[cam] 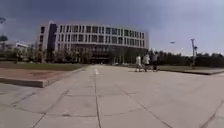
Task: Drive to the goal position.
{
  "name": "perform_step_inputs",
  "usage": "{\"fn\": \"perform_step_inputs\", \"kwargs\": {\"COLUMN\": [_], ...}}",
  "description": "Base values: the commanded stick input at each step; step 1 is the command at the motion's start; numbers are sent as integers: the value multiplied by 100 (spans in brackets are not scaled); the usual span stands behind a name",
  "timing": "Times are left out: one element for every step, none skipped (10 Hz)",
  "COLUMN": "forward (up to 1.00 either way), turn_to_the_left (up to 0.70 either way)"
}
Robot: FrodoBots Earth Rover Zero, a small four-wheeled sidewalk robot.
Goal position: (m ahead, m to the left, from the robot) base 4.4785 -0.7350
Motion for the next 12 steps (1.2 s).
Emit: {"fn": "perform_step_inputs", "kwargs": {"forward": [70,70,70,70,70,70,70,70,70,70,70,70], "turn_to_the_left": [-1,-1,-1,-1,-1,-1,-1,-1,-1,-1,-1,-1]}}
